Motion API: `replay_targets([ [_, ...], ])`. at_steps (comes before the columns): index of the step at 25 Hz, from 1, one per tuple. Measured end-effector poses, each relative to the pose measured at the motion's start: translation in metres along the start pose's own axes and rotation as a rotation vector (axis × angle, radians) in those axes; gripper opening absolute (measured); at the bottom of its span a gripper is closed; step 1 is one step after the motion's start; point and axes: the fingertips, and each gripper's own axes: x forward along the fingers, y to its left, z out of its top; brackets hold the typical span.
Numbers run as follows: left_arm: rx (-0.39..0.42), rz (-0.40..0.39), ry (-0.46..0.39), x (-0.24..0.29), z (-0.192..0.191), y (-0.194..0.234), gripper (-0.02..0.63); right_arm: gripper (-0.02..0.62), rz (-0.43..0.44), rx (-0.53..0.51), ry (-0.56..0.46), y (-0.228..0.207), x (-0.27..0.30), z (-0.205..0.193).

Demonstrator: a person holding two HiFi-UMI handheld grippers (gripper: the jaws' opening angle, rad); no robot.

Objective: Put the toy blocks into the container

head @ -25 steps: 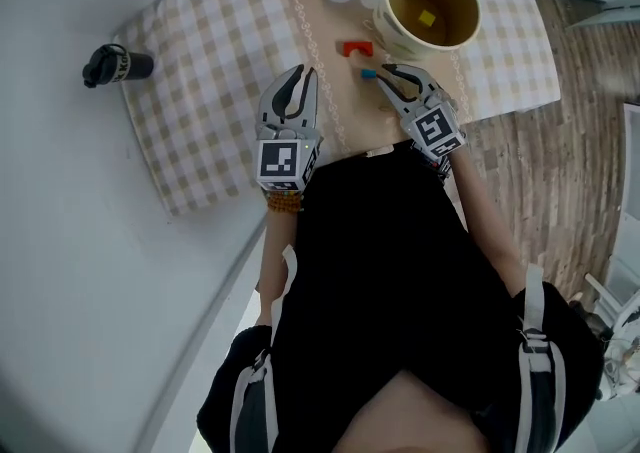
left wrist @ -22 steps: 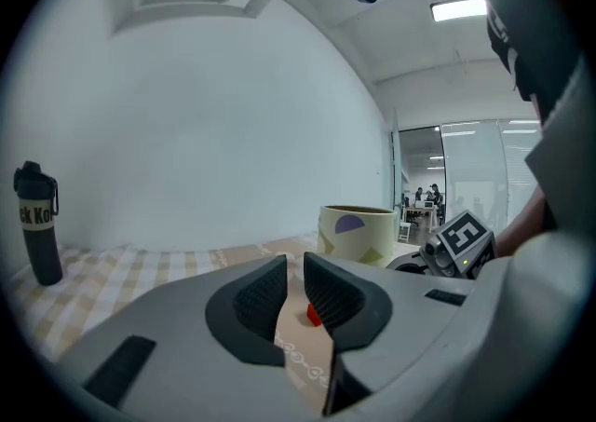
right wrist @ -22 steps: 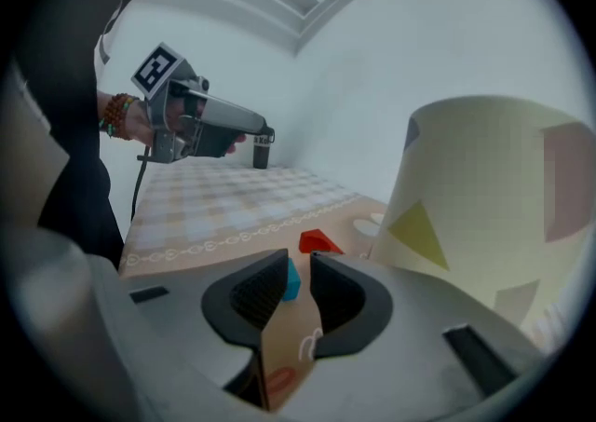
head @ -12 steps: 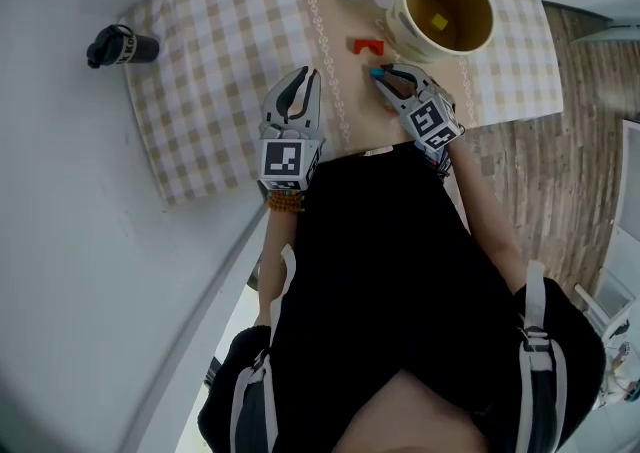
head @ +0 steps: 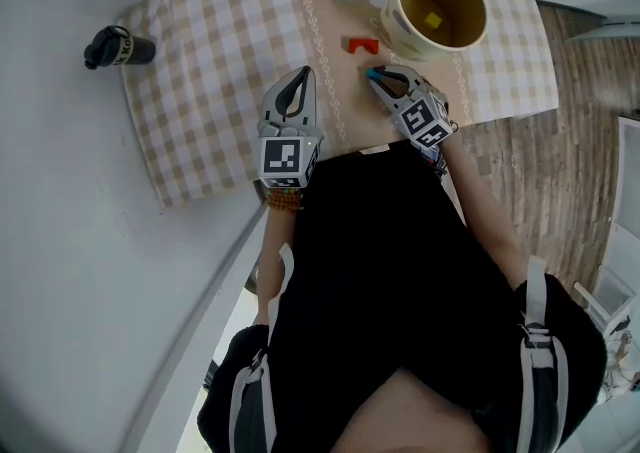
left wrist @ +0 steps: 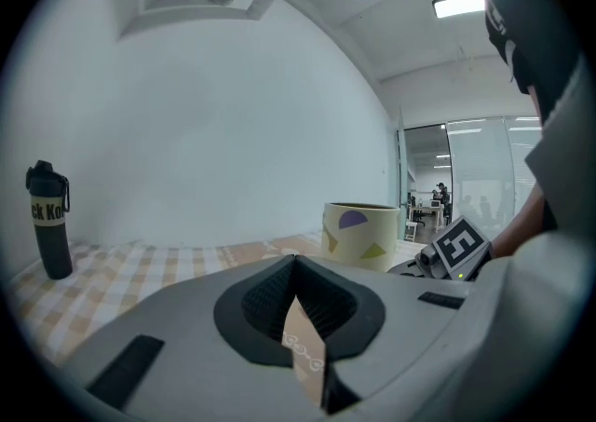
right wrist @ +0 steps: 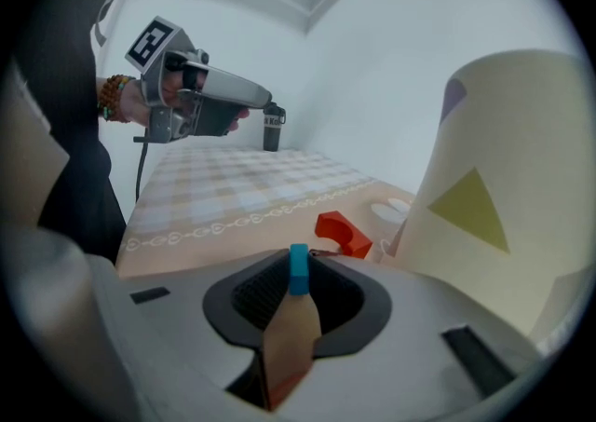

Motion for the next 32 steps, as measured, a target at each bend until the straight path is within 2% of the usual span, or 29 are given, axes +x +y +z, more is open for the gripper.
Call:
replay_targets([
  [6,-0.004,-0.018,0.007,0.003,-0.006,-0.006,0.002,0.071,-0.009,0.018,-0.055,-0.006,-0.015,0.022],
  [8,-0.001,-0.025,0.006,0.004,-0.005,-0.007,0.002,0.071,-0.014,0.068,-0.113,-0.010,-0.026,0.042],
  [12,0.000,-0.037,0.014,0.005,-0.006,-0.010,0.002,0.071,-0.036,0.203,-0.299,-0.030,-0.061,0.103],
  [15,0.002,-0.059,0.012,0.008,-0.007,-0.016,0.002,0.071,-0.082,0.182,-0.390,-0.048,-0.088,0.145],
  [20,0.013,-0.084,0.003,0.013,-0.001,-0.023,0.002,0.071,-0.165,0.142,-0.459,-0.083,-0.127,0.187],
  [23,0.019,-0.097,0.003,0.015,0.002,-0.026,0.002,0.071,-0.241,0.134,-0.474,-0.109,-0.146,0.193],
  [28,0.025,-0.107,0.001,0.017,0.003,-0.030,0.002,0.071,-0.377,0.168,-0.444,-0.154,-0.169,0.173],
  [32,0.026,-0.113,0.009,0.018,0.001,-0.032,0.002,0.071,-0.449,0.195,-0.421,-0.175,-0.181,0.156],
])
